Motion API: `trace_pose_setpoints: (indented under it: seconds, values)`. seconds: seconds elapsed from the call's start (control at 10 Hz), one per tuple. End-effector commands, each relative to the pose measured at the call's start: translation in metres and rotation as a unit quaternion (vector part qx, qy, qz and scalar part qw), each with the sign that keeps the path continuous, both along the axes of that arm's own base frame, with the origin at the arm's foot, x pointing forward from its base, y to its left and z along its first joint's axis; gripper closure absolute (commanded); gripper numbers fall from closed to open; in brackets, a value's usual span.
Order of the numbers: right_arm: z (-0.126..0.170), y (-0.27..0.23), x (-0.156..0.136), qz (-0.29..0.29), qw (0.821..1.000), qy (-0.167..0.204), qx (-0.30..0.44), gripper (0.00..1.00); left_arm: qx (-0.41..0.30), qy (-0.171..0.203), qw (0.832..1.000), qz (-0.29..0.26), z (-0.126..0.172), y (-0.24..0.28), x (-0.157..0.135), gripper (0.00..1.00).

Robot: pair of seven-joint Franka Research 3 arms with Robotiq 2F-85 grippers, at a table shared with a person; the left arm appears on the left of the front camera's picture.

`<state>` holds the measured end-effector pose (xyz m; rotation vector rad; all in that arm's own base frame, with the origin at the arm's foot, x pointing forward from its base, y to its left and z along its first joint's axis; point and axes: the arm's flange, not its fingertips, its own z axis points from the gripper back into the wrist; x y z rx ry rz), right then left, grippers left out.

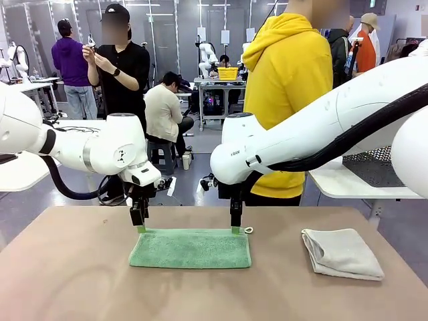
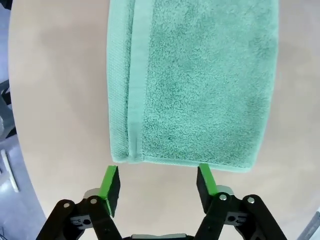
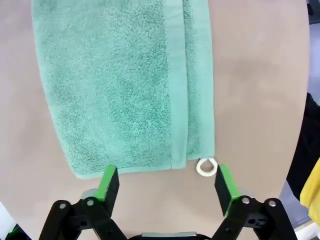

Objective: Fold the towels and place them in the basket.
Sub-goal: When a person lays out a Towel with hook on the table, fold it in half twice.

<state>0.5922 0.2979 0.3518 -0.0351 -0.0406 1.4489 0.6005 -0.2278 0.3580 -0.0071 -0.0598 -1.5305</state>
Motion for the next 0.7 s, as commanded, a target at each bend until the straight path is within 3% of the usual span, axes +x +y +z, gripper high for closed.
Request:
trace_pose_setpoints:
  seconds: [0.0, 0.1, 0.4, 0.5, 0.6]
  values:
    - [-0.002, -0.013, -0.017, -0.006, 1.0, 0.012, 0.013, 0.0, 0.002, 0.0, 1.0, 0.002, -0.004, 0.0, 0.005, 0.39]
    - [0.0, 0.0, 0.0, 0.0, 1.0, 0.0, 0.0, 0.0, 0.002, 0.0, 1.0, 0.002, -0.004, 0.0, 0.005, 0.39]
    - [-0.001, -0.002, -0.004, -0.001, 1.0, 0.004, 0.001, 0.03, 0.001, 0.003, 1.0, -0.001, -0.003, -0.001, 0.0, 0.38]
    - [0.005, -0.003, -0.018, -0.049, 0.998, 0.009, -0.038, 0.0, 0.009, -0.007, 0.999, 0.049, 0.007, 0.006, -0.018, 0.39]
    - [0.012, -0.007, -0.036, -0.096, 0.995, 0.016, -0.018, 0.0, 0.006, -0.004, 0.994, 0.113, 0.016, 0.016, -0.041, 0.0]
